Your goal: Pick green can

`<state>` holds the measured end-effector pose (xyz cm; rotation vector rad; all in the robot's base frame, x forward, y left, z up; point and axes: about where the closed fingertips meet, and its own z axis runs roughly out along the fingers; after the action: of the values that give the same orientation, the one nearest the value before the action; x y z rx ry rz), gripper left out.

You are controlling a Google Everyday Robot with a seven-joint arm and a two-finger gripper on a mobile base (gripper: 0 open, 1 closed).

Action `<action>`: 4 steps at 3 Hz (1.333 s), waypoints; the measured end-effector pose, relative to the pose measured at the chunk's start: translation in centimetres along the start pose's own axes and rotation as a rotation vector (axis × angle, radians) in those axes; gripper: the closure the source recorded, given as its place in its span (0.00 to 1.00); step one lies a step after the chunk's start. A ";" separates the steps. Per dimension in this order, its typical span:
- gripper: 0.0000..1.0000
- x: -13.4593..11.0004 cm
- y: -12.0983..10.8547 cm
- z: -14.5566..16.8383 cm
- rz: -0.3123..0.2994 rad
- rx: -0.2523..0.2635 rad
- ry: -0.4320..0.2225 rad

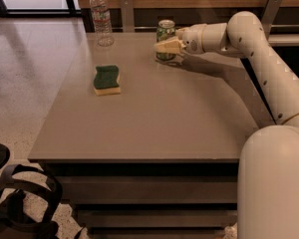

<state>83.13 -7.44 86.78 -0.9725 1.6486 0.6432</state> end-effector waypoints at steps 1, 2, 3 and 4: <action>0.64 0.0 0.2 0.3 0.000 -0.004 0.001; 0.95 0.1 0.4 0.8 0.001 -0.011 0.001; 1.00 0.1 0.5 1.0 0.002 -0.014 0.002; 1.00 -0.9 0.8 1.2 -0.004 -0.038 0.028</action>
Offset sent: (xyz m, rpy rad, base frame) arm 0.0000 0.0026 -0.0009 -0.0004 0.0016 0.0032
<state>83.15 -5.80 87.29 -1.0159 1.6641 0.6630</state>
